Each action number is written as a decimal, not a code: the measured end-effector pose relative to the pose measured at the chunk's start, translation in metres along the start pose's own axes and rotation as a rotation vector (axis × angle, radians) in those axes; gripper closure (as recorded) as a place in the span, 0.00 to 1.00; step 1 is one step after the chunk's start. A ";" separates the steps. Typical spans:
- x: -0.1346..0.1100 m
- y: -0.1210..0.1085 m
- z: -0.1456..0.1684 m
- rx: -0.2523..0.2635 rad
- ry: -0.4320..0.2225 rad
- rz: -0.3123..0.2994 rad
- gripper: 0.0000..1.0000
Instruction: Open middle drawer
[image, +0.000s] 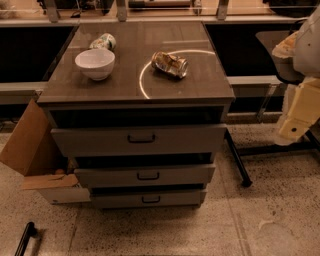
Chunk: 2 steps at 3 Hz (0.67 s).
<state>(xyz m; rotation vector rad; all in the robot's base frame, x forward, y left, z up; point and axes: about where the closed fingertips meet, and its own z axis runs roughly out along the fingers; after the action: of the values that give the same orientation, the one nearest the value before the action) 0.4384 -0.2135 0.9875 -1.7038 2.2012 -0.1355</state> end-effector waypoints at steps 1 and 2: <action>0.000 0.000 0.000 0.001 -0.001 -0.001 0.00; 0.000 0.021 0.035 -0.069 -0.044 -0.027 0.00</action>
Offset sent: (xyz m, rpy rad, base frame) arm -0.0264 0.0305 -0.1325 0.1542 0.1896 0.1737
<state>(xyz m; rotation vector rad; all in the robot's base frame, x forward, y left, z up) 0.4308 -0.2032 0.9484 -1.7562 2.1760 -0.0286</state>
